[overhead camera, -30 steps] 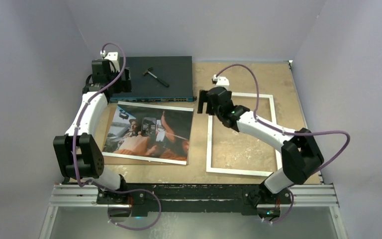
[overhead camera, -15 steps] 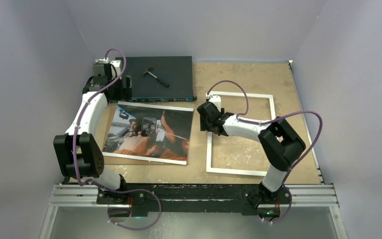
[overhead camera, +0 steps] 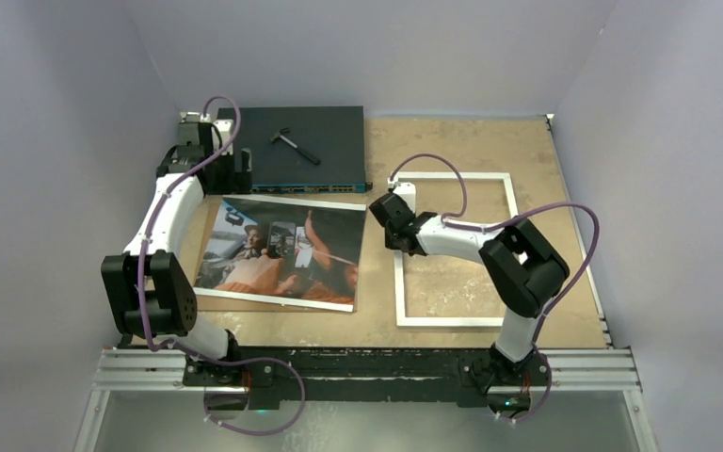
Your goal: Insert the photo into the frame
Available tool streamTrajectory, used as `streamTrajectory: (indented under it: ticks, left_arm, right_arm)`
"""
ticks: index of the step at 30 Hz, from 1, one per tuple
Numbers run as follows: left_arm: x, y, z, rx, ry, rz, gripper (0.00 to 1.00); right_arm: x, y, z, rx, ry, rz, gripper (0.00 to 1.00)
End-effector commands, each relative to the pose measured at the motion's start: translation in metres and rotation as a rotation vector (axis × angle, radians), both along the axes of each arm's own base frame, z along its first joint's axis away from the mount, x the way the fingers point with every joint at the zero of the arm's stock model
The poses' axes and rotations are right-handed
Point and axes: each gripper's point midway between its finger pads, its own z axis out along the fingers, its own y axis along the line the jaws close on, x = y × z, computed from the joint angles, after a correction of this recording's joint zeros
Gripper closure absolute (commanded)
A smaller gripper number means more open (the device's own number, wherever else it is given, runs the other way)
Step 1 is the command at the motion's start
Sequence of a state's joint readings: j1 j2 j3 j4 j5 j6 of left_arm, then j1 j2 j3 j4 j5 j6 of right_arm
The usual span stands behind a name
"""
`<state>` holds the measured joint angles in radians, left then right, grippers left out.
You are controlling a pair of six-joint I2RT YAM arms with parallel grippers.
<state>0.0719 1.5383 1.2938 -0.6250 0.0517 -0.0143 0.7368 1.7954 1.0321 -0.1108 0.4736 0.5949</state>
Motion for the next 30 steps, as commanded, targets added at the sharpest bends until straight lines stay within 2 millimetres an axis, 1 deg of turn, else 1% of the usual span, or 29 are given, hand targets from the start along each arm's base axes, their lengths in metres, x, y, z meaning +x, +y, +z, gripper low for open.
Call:
streamTrajectory:
  ticks: [1, 2, 3, 5, 8, 10, 12, 14, 16, 17, 20, 22, 24, 25, 27, 30]
  left_arm:
    - [-0.003, -0.007, 0.000, -0.038, 0.011, -0.037, 0.09]
    - [-0.001, -0.008, 0.002, -0.042, 0.009, -0.041, 0.09]
    - [-0.001, -0.008, 0.002, -0.032, 0.021, -0.062, 0.09]
    - [0.000, -0.010, 0.003, -0.042, 0.033, -0.067, 0.09]
    - [0.002, -0.018, 0.008, -0.061, 0.027, -0.083, 0.09]
    - [0.001, -0.028, 0.010, -0.087, 0.028, -0.091, 0.09]
    - [-0.001, -0.040, 0.009, -0.114, 0.036, -0.103, 0.09]
    - [-0.004, -0.055, 0.005, -0.129, 0.049, -0.126, 0.09]
    - [-0.007, -0.076, 0.001, -0.134, 0.063, -0.164, 0.09]
    - [-0.008, -0.085, -0.001, -0.143, 0.070, -0.183, 0.09]
    - [-0.008, -0.114, 0.001, -0.213, 0.049, -0.233, 0.10]
    - [-0.005, -0.129, 0.005, -0.284, 0.032, -0.244, 0.10]
    - [-0.004, -0.145, 0.008, -0.352, 0.027, -0.265, 0.10]
    - [-0.004, -0.154, 0.009, -0.388, 0.024, -0.273, 0.08]
    - [-0.003, -0.168, 0.011, -0.439, 0.001, -0.291, 0.06]
    - [-0.006, -0.190, 0.011, -0.458, -0.019, -0.334, 0.05]
  right_arm:
    - [0.011, 0.015, 0.048, 0.059, -0.047, 0.006, 1.00]
    - [0.012, 0.017, 0.059, 0.077, -0.060, 0.009, 1.00]
    - [0.016, 0.022, 0.078, 0.109, -0.087, 0.010, 1.00]
    - [0.021, 0.027, 0.111, 0.166, -0.131, 0.007, 1.00]
    - [0.026, 0.033, 0.158, 0.261, -0.192, 0.006, 1.00]
    - [0.028, 0.035, 0.188, 0.326, -0.220, 0.010, 1.00]
    - [0.030, 0.035, 0.216, 0.399, -0.240, 0.019, 1.00]
    - [0.033, 0.030, 0.246, 0.486, -0.262, 0.024, 1.00]
    - [0.033, 0.026, 0.272, 0.587, -0.274, 0.035, 1.00]
    - [0.033, 0.024, 0.285, 0.636, -0.283, 0.042, 1.00]
    - [0.028, 0.023, 0.323, 0.759, -0.317, 0.080, 1.00]
    - [0.021, 0.029, 0.350, 0.836, -0.338, 0.138, 1.00]
    - [0.012, 0.035, 0.373, 0.912, -0.347, 0.191, 1.00]
    - [0.008, 0.036, 0.382, 0.948, -0.348, 0.212, 1.00]
    - [0.000, 0.040, 0.395, 1.019, -0.331, 0.254, 1.00]
    - [-0.010, 0.042, 0.411, 1.127, -0.313, 0.298, 1.00]
